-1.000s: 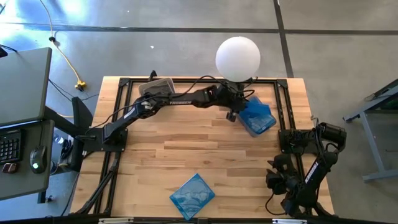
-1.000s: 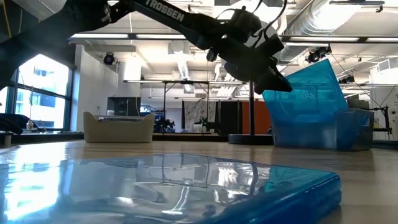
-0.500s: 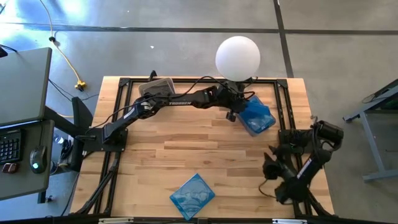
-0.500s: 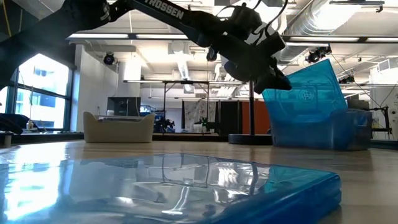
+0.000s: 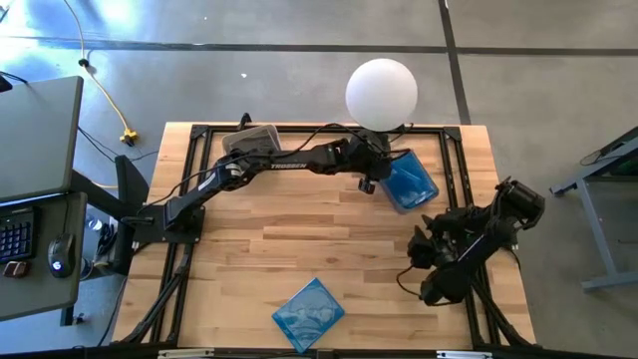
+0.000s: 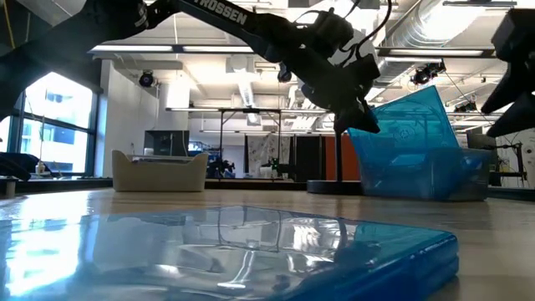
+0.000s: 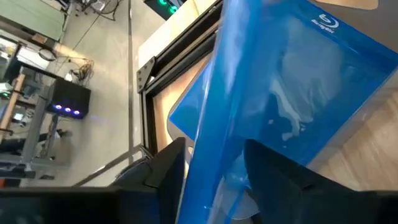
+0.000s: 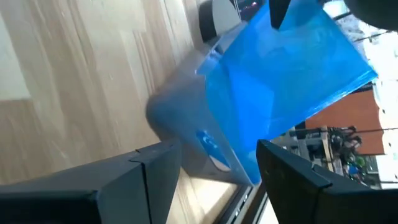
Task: Pick & place jewel cases by type
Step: Put the top blue CD case into the gray bin, then put the blue CD case into the gray bin
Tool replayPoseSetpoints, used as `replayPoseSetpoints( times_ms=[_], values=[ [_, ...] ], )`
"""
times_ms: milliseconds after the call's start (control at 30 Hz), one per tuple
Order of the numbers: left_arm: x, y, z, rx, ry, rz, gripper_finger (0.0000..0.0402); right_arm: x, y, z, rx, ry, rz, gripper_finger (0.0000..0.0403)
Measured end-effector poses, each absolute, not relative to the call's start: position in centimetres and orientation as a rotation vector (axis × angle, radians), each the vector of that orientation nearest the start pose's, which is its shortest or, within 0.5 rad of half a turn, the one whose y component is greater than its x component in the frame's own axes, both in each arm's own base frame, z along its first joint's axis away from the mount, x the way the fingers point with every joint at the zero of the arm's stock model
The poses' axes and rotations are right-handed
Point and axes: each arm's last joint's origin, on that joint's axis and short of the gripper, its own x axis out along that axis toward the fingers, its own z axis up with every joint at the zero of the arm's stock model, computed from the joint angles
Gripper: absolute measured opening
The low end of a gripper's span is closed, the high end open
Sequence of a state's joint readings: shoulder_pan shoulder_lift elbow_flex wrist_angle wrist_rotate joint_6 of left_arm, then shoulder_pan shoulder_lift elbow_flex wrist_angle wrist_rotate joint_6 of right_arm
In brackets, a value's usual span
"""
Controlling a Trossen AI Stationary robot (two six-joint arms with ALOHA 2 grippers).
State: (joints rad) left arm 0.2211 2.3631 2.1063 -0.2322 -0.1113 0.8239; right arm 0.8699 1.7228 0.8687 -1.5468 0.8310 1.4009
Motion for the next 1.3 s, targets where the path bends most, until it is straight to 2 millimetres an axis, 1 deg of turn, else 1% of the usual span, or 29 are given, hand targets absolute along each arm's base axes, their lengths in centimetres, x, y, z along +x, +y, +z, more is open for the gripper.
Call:
replayPoseSetpoints(
  times_ms=[100,200,267,333,467,633,733,833,933,1033,1100,1200,1233,1300],
  values=[
    [53.3,11.8,24.0,0.809,0.592,0.111,0.0195,15.0,14.2,16.5,-0.654,1.037,-0.844,0.0204],
    [53.6,11.2,24.4,0.879,0.59,0.162,0.0232,15.1,14.3,16.8,-0.654,1.028,-0.829,0.0204],
    [53.7,10.6,24.6,0.938,0.6,0.223,0.025,15.1,14.2,17.0,-0.647,1.028,-0.826,0.0204],
    [53.8,10.1,24.8,0.992,0.621,0.262,0.0259,15.0,14.2,17.1,-0.639,1.035,-0.827,0.0204],
    [53.9,9.6,24.9,1.021,0.631,0.29,0.0259,14.9,14.1,17.4,-0.626,1.04,-0.826,0.0204],
    [54.0,9.6,25.3,1.018,0.609,0.35,0.0252,14.9,14.1,17.4,-0.62,1.052,-0.828,0.0204],
    [53.8,9.1,26.2,1.035,0.627,0.429,0.0249,14.8,14.2,17.3,-0.601,1.068,-0.829,0.0204],
    [53.2,8.0,27.8,1.065,0.686,0.577,0.0244,15.1,14.4,17.0,-0.567,1.043,-0.807,0.0204],
    [52.1,6.3,29.3,1.141,0.823,0.695,0.0241,15.7,15.0,16.6,-0.571,0.993,-0.735,0.0204],
    [50.6,4.6,30.8,1.194,0.955,0.745,0.0241,16.4,15.6,16.2,-0.591,0.911,-0.653,0.0204],
    [49.3,3.7,31.9,1.181,1.001,0.769,0.0241,17.0,16.2,15.9,-0.596,0.855,-0.604,0.0204],
    [46.5,2.7,33.8,1.087,1.031,0.783,0.0241,18.0,17.2,15.6,-0.565,0.802,-0.536,0.0204],
    [45.4,2.3,34.4,1.03,1.031,0.781,0.0241,18.3,17.4,15.5,-0.552,0.793,-0.514,0.0204],
    [42.6,1.9,35.6,0.854,1.037,0.727,0.0241,19.0,18.2,15.4,-0.529,0.789,-0.446,0.0204]
  ],
)
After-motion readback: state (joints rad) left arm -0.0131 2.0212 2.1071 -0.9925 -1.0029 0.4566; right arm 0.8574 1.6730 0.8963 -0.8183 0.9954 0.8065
